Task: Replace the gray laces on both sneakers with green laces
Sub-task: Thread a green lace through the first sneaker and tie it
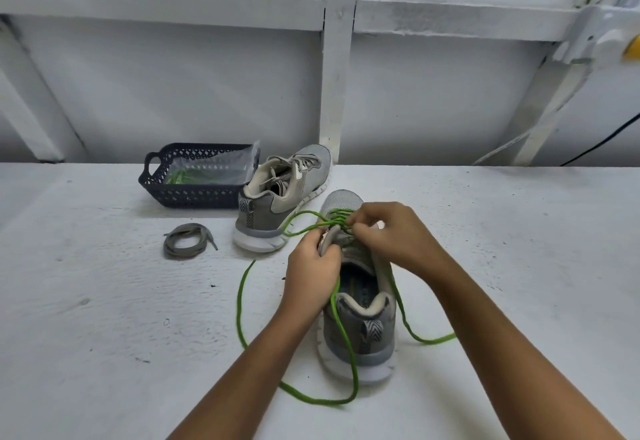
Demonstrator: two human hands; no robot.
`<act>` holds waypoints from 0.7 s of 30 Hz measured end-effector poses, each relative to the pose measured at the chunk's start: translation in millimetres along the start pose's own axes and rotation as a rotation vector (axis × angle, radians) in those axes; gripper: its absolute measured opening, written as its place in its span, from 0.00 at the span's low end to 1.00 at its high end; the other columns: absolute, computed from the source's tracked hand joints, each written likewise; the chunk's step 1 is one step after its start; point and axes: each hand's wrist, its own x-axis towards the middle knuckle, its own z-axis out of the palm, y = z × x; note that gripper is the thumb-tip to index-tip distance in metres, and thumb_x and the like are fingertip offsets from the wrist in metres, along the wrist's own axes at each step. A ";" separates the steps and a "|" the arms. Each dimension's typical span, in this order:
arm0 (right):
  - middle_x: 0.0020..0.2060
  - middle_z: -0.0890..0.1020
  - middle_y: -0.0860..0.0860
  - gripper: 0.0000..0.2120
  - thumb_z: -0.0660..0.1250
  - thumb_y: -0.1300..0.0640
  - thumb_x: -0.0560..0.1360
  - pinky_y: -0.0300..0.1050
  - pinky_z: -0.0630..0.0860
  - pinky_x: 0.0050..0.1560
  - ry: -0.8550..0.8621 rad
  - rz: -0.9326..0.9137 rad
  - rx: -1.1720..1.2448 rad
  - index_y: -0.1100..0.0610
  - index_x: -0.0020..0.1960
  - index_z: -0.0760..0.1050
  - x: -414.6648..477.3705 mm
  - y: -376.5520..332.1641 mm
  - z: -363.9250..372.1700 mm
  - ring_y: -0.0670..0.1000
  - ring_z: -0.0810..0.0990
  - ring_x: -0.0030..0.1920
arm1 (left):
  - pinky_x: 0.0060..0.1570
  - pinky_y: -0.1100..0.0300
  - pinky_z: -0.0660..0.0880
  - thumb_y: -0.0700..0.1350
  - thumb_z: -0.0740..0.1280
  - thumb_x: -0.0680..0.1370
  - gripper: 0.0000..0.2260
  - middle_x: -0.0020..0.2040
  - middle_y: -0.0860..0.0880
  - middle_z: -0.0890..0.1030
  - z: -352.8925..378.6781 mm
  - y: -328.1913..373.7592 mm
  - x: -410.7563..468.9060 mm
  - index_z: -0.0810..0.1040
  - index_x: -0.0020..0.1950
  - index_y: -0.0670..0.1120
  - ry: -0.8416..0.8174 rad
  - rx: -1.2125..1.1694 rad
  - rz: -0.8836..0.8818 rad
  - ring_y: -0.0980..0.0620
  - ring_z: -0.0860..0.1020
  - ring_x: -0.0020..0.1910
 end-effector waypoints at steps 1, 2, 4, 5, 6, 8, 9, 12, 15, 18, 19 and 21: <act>0.40 0.84 0.49 0.07 0.65 0.51 0.66 0.45 0.74 0.48 -0.006 0.017 0.127 0.52 0.32 0.78 -4.5 -3.1 -7.0 0.51 0.80 0.45 | 0.32 0.72 0.66 0.37 0.60 0.75 0.08 0.40 0.49 0.77 0.1 0.4 0.0 0.76 0.46 0.47 -0.001 -0.003 0.001 0.56 0.72 0.36; 0.38 0.84 0.51 0.09 0.63 0.50 0.65 0.45 0.74 0.46 -0.017 0.014 0.201 0.51 0.29 0.77 -8.7 -5.9 -14.8 0.53 0.80 0.43 | 0.32 0.73 0.65 0.37 0.60 0.75 0.08 0.39 0.51 0.77 0.2 0.7 -0.4 0.76 0.46 0.48 -0.005 -0.010 0.002 0.58 0.71 0.35; 0.32 0.83 0.53 0.11 0.58 0.55 0.64 0.44 0.70 0.41 -0.091 0.007 0.265 0.52 0.25 0.74 -16.1 -10.7 -32.4 0.54 0.75 0.36 | 0.32 0.76 0.65 0.36 0.60 0.76 0.10 0.39 0.53 0.76 0.2 1.5 -1.5 0.74 0.46 0.51 -0.007 -0.018 0.003 0.61 0.70 0.34; 0.28 0.82 0.53 0.11 0.57 0.56 0.64 0.45 0.68 0.40 -0.150 0.014 0.281 0.54 0.24 0.72 -19.3 -12.6 -40.5 0.52 0.72 0.33 | 0.32 0.75 0.65 0.36 0.60 0.76 0.09 0.40 0.51 0.77 -0.2 1.9 -2.1 0.74 0.46 0.50 -0.011 -0.017 0.008 0.60 0.70 0.34; 0.25 0.80 0.53 0.11 0.57 0.57 0.65 0.46 0.67 0.40 -0.204 0.021 0.291 0.55 0.25 0.70 -21.7 -14.6 -47.5 0.50 0.71 0.32 | 0.32 0.74 0.65 0.37 0.60 0.76 0.08 0.41 0.50 0.77 0.0 2.1 -2.3 0.74 0.47 0.49 -0.014 -0.009 0.009 0.59 0.70 0.35; 0.23 0.79 0.54 0.14 0.60 0.55 0.72 0.46 0.68 0.39 -0.225 0.043 0.277 0.58 0.29 0.69 -22.3 -16.2 -52.4 0.49 0.72 0.29 | 0.32 0.75 0.65 0.37 0.60 0.76 0.08 0.43 0.50 0.77 -0.4 4.3 -3.1 0.73 0.48 0.49 -0.016 0.002 0.007 0.60 0.71 0.35; 0.24 0.79 0.54 0.17 0.61 0.54 0.76 0.46 0.69 0.39 -0.179 0.054 0.228 0.58 0.30 0.70 -21.4 -17.2 -49.7 0.48 0.74 0.28 | 0.33 0.76 0.65 0.37 0.60 0.76 0.10 0.42 0.53 0.77 -0.9 5.6 -3.5 0.73 0.47 0.52 -0.017 -0.004 0.007 0.62 0.72 0.35; 0.33 0.83 0.53 0.18 0.60 0.48 0.79 0.49 0.73 0.42 -0.012 0.032 -0.100 0.58 0.39 0.78 -13.3 -17.4 -31.6 0.51 0.79 0.37 | 0.34 0.78 0.65 0.37 0.60 0.76 0.15 0.39 0.59 0.75 -1.8 8.3 -5.1 0.70 0.41 0.59 -0.024 -0.015 -0.005 0.65 0.73 0.37; 0.51 0.78 0.55 0.15 0.62 0.46 0.77 0.50 0.72 0.54 -0.039 -0.028 -0.460 0.56 0.50 0.82 -1.6 -13.9 -8.7 0.56 0.73 0.54 | 0.34 0.78 0.66 0.37 0.60 0.77 0.13 0.39 0.59 0.75 -2.0 7.6 -4.8 0.71 0.43 0.57 -0.029 -0.007 -0.012 0.60 0.72 0.38; 0.57 0.71 0.55 0.17 0.60 0.46 0.77 0.50 0.70 0.56 -0.088 -0.023 -0.663 0.56 0.54 0.79 7.0 -5.1 14.7 0.58 0.68 0.59 | 0.35 0.79 0.66 0.37 0.60 0.76 0.12 0.41 0.61 0.75 -1.7 6.7 -4.0 0.71 0.48 0.55 -0.023 -0.010 -0.007 0.61 0.73 0.40; 0.56 0.71 0.55 0.16 0.60 0.47 0.78 0.50 0.69 0.54 -0.072 -0.035 -0.666 0.57 0.53 0.78 7.2 -2.2 20.4 0.59 0.68 0.58 | 0.36 0.80 0.66 0.36 0.60 0.76 0.13 0.40 0.62 0.74 -2.0 7.7 -4.7 0.70 0.48 0.57 -0.020 -0.016 -0.012 0.64 0.73 0.39; 0.55 0.72 0.54 0.13 0.60 0.50 0.78 0.49 0.68 0.51 -0.013 -0.070 -0.595 0.57 0.52 0.78 4.9 2.0 25.5 0.58 0.69 0.57 | 0.35 0.80 0.65 0.36 0.60 0.76 0.16 0.39 0.63 0.73 -2.5 9.3 -5.7 0.68 0.43 0.60 -0.013 -0.018 -0.023 0.66 0.72 0.38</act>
